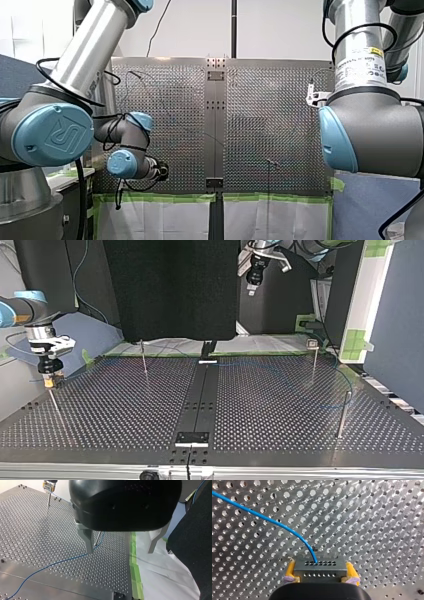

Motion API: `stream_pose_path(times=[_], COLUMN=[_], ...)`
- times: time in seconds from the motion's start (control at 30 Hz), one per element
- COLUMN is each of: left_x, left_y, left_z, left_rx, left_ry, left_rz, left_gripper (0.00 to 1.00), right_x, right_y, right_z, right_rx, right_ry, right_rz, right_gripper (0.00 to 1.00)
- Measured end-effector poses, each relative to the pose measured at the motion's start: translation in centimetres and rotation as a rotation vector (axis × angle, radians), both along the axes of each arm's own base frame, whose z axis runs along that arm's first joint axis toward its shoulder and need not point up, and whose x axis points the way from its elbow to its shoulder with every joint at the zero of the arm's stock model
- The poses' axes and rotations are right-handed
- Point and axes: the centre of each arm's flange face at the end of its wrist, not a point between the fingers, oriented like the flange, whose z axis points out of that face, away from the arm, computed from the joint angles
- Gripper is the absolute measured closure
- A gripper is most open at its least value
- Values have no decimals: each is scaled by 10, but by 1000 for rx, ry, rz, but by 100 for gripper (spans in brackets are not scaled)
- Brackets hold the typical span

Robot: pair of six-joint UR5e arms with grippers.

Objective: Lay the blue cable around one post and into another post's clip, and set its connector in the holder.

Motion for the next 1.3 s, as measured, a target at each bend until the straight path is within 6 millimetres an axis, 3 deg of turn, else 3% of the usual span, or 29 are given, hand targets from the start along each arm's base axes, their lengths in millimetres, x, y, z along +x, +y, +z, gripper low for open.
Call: stream_pose_path(times=[1.3], left_x=[0], left_y=[0], left_z=[0], left_rx=[5], left_ry=[3], left_rz=[-1], left_gripper=[0], right_x=[0], right_y=[-3], right_z=[-5], right_rx=[-30], right_ry=[37], right_rz=[8], right_gripper=[100])
